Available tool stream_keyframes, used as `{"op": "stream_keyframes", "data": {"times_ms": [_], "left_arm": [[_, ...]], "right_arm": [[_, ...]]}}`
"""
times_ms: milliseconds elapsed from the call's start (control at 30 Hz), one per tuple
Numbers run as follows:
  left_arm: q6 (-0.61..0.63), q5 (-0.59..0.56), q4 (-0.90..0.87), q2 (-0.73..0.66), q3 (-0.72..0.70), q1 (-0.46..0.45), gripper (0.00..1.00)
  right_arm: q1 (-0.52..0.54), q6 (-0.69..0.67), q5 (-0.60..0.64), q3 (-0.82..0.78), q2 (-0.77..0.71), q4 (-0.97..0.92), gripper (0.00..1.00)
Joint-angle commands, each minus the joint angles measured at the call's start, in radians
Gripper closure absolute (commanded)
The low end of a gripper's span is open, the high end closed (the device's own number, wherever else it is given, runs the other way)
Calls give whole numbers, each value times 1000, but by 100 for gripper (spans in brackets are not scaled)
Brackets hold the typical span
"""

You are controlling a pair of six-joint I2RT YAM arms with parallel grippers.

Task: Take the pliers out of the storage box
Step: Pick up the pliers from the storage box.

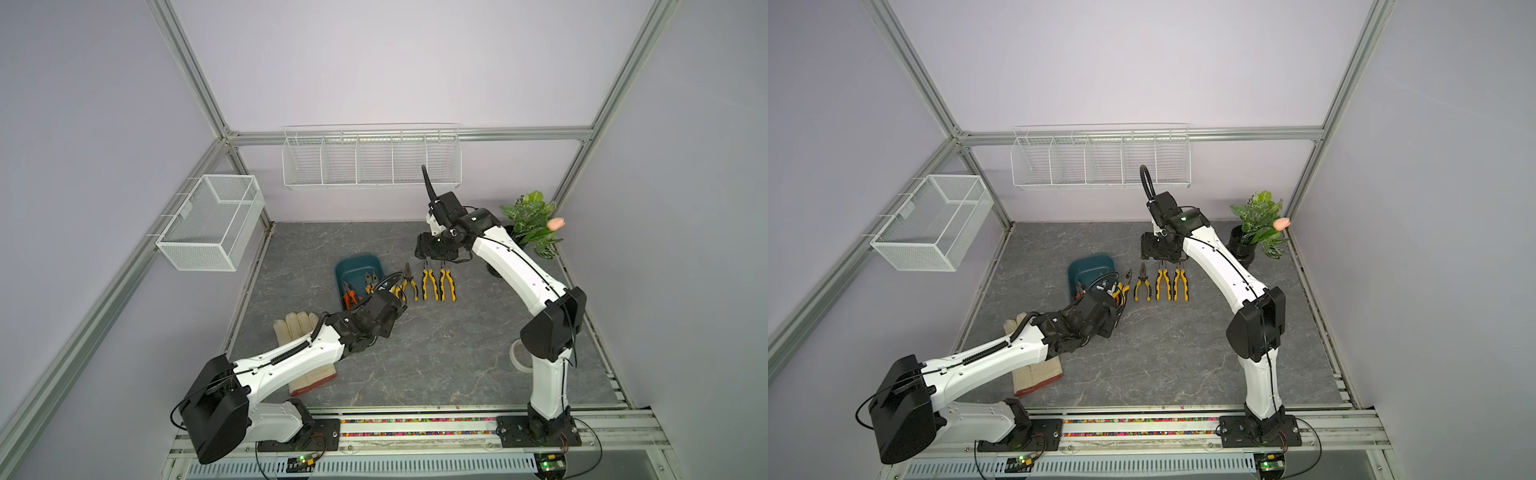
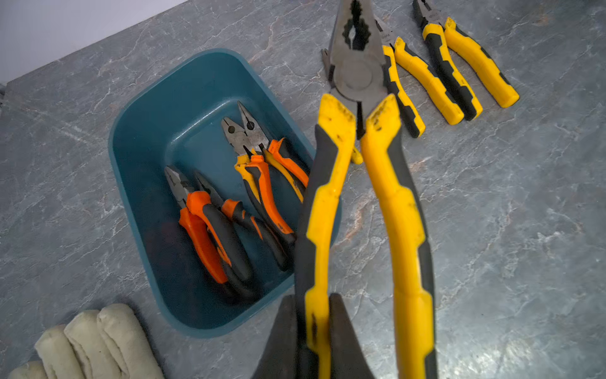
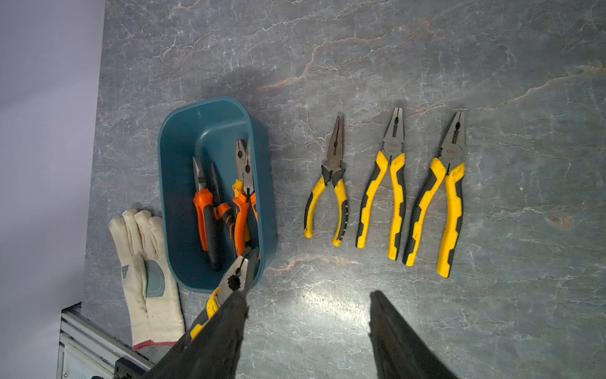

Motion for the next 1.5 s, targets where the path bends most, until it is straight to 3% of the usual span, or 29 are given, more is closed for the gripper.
{"op": "stream_keyframes", "data": {"times_ms": [0,533,1100,1467], "left_arm": [[6,-43,91,-54,11,-1,100],[29,-85,134,-5,26,-30,100],[13,-173,91,11,58,-37,100],[-1,-187,89,20,70,-38,100]], "right_arm": [[4,25,-19,59,55,-50,37],[88,88,-85,165,175,-33,38],[148,91,-10,175,201,-81,39],[189,161,-11,20,141,23,58]]}}
